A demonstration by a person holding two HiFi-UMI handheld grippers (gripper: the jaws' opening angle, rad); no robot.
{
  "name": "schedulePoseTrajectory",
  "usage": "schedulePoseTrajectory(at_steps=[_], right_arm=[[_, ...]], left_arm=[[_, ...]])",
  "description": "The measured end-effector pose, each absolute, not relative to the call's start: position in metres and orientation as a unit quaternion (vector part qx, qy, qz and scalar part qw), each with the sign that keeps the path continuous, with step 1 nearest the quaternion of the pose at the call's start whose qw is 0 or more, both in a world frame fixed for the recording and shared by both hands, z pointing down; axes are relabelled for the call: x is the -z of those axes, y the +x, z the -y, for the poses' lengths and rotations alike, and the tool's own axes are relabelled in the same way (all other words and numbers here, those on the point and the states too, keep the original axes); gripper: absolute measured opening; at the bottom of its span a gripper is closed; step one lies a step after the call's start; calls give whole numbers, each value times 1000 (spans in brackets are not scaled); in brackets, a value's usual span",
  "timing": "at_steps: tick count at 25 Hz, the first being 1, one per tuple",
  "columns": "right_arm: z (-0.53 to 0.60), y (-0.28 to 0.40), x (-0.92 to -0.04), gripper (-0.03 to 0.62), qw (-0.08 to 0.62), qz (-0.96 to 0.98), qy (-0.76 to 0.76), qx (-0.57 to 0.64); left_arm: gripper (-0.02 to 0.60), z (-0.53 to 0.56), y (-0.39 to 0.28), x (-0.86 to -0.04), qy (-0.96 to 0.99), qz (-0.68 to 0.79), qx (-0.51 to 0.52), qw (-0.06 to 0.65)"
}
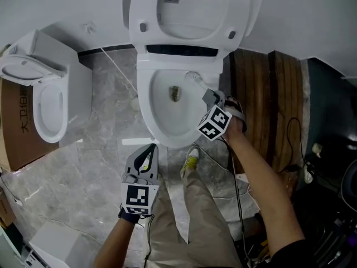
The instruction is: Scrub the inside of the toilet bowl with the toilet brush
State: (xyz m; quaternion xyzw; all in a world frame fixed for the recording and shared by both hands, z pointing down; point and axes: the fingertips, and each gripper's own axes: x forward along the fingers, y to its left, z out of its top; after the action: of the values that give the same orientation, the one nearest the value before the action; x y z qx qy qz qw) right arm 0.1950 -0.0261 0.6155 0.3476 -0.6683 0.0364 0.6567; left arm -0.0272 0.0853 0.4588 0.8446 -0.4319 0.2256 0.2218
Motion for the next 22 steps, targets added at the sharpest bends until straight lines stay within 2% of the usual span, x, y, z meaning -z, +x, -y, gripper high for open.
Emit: schedulePoseTrajectory(at_steps=[13, 22], right_arm=[[-11, 223, -610, 152, 647, 665, 367, -68], [-40, 225, -607, 150, 625, 651, 406, -143]], left_arm=[[12, -84, -27, -460, 845, 428, -225, 229], [12, -85, -29, -461, 842, 431, -223, 235]])
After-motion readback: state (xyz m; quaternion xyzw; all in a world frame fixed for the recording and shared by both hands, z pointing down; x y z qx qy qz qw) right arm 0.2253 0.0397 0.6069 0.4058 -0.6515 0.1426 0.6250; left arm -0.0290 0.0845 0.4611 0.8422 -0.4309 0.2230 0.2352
